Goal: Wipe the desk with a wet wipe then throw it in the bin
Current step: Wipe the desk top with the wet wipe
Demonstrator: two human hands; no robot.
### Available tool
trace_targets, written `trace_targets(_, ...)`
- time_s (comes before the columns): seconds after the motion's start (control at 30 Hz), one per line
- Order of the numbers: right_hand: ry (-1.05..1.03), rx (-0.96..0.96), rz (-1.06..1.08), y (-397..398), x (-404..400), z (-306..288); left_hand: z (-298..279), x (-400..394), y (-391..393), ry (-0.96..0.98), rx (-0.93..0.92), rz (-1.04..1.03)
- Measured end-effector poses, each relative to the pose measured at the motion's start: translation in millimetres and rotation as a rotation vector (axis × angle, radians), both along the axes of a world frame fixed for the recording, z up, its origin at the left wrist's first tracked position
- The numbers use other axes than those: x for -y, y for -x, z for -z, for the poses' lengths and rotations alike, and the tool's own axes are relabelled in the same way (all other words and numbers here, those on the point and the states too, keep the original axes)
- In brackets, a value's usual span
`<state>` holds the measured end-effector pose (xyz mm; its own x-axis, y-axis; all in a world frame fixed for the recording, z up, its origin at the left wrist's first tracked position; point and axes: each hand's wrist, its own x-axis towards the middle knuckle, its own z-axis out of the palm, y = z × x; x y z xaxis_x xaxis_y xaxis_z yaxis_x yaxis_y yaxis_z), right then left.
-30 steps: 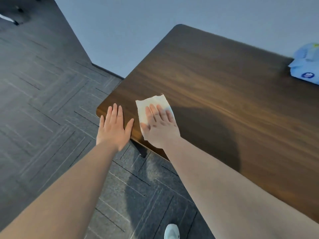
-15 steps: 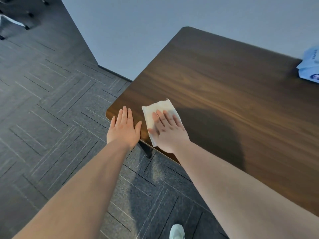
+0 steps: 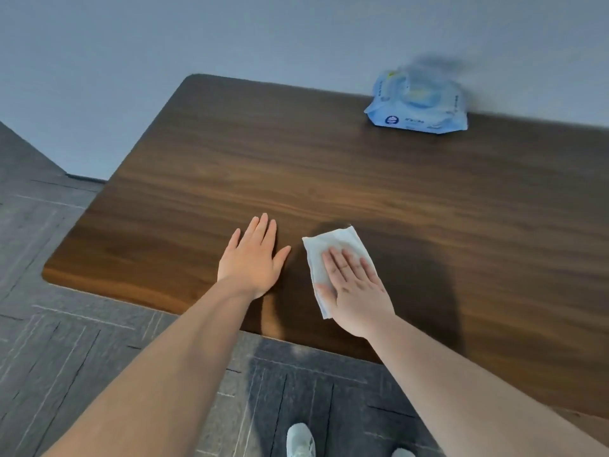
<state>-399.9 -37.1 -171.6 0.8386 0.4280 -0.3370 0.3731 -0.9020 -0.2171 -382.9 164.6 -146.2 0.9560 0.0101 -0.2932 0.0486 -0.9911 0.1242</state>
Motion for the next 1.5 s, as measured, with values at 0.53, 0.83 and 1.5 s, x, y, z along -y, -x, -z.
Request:
trace_targets(0.53,0.065,0.053,0.594,67,342,3,1,364,-28,0.121,-0.031,0.575)
trace_targets(0.83,0.073,0.045,0.791,119,462,2,8,523,0,0.105,-0.022,0.845)
trace_targets(1.5,-0.18,0.459,1.057,172,541,6,30,629,29,0.085,0.038,0.97)
